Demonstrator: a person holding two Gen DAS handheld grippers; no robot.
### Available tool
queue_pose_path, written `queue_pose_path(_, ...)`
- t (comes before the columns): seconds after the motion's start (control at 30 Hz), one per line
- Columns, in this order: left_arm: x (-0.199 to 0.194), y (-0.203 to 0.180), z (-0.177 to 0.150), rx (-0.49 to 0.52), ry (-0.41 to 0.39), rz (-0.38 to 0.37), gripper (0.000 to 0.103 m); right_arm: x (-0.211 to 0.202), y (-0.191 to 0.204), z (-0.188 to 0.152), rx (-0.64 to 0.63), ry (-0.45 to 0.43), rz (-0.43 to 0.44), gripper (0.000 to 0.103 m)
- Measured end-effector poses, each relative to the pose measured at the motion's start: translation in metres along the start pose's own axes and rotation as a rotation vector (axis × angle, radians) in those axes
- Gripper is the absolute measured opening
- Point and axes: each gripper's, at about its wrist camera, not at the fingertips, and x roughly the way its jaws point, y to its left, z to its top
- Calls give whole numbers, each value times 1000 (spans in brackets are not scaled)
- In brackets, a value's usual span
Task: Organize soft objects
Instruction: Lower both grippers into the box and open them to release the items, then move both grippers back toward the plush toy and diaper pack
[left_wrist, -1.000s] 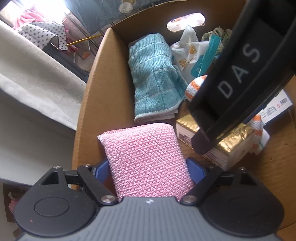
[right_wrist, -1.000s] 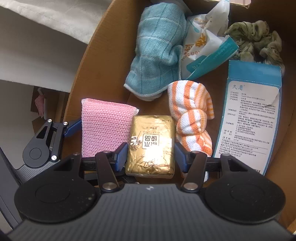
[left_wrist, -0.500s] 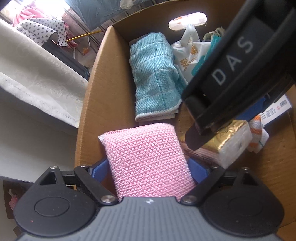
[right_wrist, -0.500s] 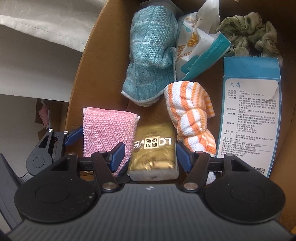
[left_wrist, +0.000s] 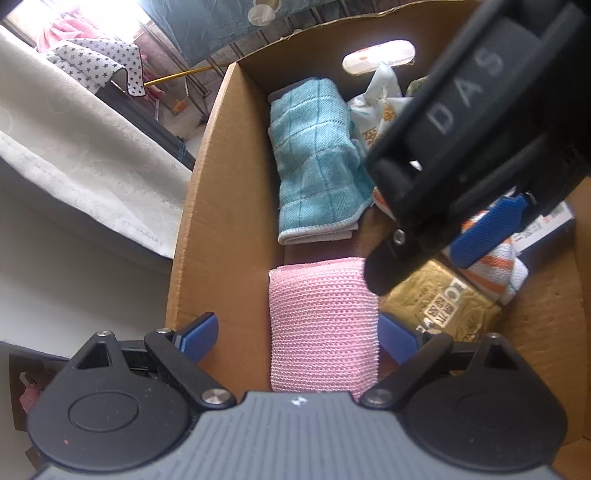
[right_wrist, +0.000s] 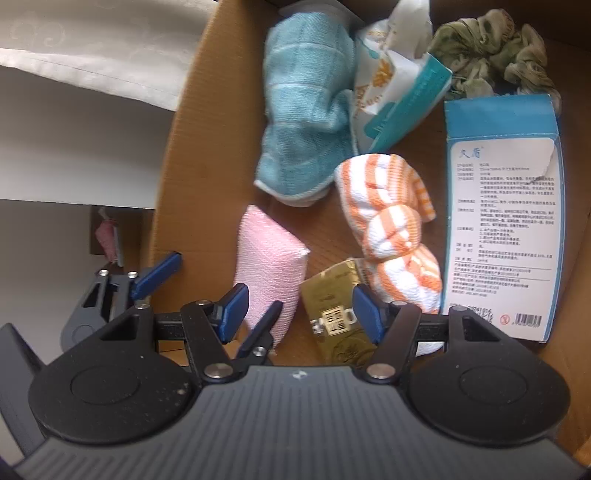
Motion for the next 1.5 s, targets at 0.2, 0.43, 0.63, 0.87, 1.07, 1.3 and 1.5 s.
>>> queue_pose_path(0.2,-16,-10,-5,18,-24,-59,94,-28,5,-5,-13,-24,57,62)
queue_pose_path(0.43,-25,-30,-11,49,-28,-93,88,-92,5,-21,-80,-94,124,62)
queue_pose_path(0.63,-55,-24,-12,-76,-80,-148,88,-158,0,-51,-136,-139,205,63)
queue_pose_path(0.87,-126,-31,-23,-222,-221,-196,92,-241,-21,-97,-240,-221,227,77)
queue_pose_path(1.07,-182,-64,-33,-272,-347,-235,94,-313,-74,-142,-253,-338,210,83)
queue_pose_path(1.3,-216,-122,-7,-199,-391,-273,95,-379,-159,-190,-176,-482,172,84)
queue_pose_path(1.5,-230,-176,38,-159,-377,-382,94,-413,-230,-219,-111,-578,126,84)
